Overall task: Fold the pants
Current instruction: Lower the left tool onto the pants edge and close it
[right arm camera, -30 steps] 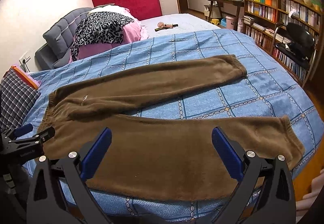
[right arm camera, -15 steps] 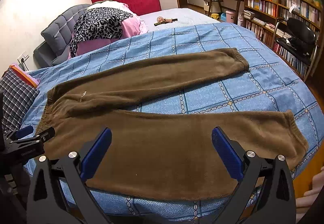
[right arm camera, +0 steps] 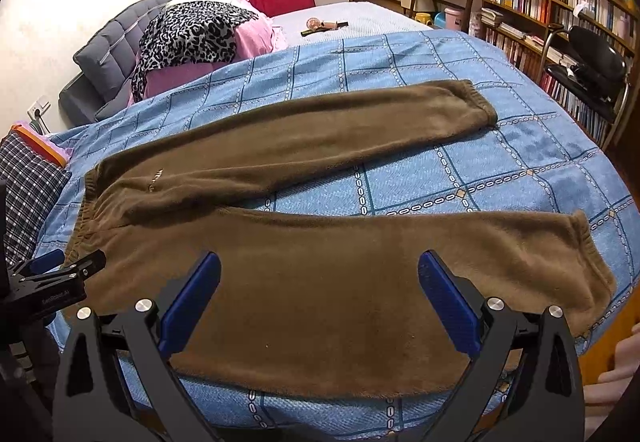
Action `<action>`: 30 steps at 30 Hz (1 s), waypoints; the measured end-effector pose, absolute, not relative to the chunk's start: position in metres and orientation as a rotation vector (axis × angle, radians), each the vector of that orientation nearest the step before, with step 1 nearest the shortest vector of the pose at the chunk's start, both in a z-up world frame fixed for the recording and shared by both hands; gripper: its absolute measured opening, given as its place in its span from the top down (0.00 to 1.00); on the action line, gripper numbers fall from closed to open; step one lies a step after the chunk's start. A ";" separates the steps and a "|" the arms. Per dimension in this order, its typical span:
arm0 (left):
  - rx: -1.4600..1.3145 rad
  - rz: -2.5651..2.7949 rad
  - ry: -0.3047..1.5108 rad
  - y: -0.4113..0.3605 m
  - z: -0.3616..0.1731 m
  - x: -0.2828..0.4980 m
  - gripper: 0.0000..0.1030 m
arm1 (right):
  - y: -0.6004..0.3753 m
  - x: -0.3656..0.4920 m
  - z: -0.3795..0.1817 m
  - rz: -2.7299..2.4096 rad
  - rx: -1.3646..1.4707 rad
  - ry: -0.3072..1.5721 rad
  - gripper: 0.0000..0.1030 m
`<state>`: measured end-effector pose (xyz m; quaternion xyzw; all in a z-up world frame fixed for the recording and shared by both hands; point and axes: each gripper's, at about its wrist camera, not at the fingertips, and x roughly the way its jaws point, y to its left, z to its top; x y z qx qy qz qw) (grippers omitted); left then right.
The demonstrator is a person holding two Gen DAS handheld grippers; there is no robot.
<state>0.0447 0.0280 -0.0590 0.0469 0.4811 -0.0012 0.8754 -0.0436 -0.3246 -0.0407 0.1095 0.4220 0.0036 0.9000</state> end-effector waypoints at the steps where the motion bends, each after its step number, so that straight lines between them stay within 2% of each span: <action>1: 0.099 -0.002 1.007 0.028 -0.060 0.046 0.05 | -0.325 -0.043 -0.042 0.008 0.226 0.877 0.03; 13: 0.059 0.050 1.057 0.053 -0.078 0.072 0.05 | -0.327 -0.024 -0.061 -0.008 0.232 0.944 0.03; 24: 0.008 0.262 1.014 0.144 -0.081 0.140 0.05 | -0.318 0.009 -0.082 0.003 0.242 1.009 0.03; 30: -0.067 0.348 0.929 0.212 -0.084 0.184 0.05 | -0.310 0.028 -0.094 0.013 0.235 1.041 0.03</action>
